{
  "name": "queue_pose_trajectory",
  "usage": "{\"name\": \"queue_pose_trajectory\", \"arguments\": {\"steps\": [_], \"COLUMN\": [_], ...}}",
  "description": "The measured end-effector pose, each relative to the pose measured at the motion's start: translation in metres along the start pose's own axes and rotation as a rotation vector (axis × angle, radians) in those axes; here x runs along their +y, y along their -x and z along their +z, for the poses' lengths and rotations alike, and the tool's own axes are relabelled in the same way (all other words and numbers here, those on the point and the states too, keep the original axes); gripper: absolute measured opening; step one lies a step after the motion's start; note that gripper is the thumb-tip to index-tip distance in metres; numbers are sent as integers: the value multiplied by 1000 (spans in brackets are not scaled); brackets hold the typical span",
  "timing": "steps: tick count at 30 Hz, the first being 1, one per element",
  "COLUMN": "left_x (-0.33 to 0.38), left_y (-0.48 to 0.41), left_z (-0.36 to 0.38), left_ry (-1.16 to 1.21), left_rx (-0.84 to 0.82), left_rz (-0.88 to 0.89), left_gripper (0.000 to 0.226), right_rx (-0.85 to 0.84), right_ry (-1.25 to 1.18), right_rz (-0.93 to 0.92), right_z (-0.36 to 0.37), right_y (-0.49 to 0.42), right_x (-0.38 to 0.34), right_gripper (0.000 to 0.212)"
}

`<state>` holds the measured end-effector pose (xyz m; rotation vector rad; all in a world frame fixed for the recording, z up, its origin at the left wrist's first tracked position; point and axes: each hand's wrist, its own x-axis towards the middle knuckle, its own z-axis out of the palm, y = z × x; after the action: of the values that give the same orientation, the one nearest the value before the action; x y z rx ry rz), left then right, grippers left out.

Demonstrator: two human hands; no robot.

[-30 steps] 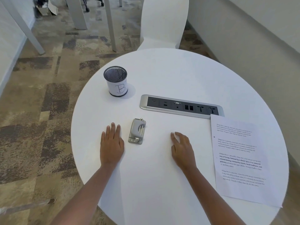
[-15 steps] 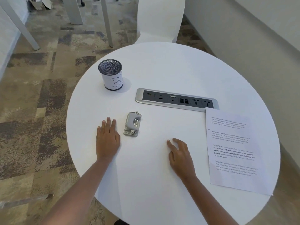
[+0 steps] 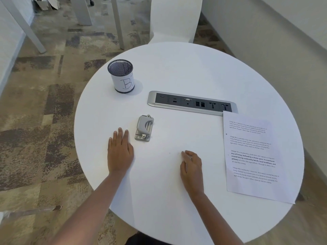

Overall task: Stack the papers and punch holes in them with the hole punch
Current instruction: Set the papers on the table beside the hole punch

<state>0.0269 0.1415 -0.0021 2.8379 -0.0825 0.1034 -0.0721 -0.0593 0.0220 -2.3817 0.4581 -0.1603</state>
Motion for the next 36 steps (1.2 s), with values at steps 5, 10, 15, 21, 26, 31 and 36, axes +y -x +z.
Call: {"name": "queue_pose_trajectory", "arguments": {"steps": [5,10,15,21,26,31,36], "left_x": [1,0,1,0,0,-2,-2], "left_y": [2,1,1,1,-1,-1,-1], "left_z": [0,0,0,0,-1,0,-1], "left_ry": [8,9,27,17,16,14,32], "left_rx": [23,31,44,44,20,7,-10], "left_rz": [-7,-2,-7,-3,-3,8,-1], "left_gripper": [52,51,51,49,49,48,48], "right_rx": [-7,46,45,175,251,312,460], "right_ry": [-36,-31,9,-38,172,59,-89], "right_rz": [-11,8,-40,35,-18,68,271], "right_z": [4,6,13,21,40,46,56], "right_y": [1,2,3,7,15,16,13], "right_x": [0,0,1,-2,-17,-21,-31], "right_gripper": [36,37,36,28,52,36,26]}}
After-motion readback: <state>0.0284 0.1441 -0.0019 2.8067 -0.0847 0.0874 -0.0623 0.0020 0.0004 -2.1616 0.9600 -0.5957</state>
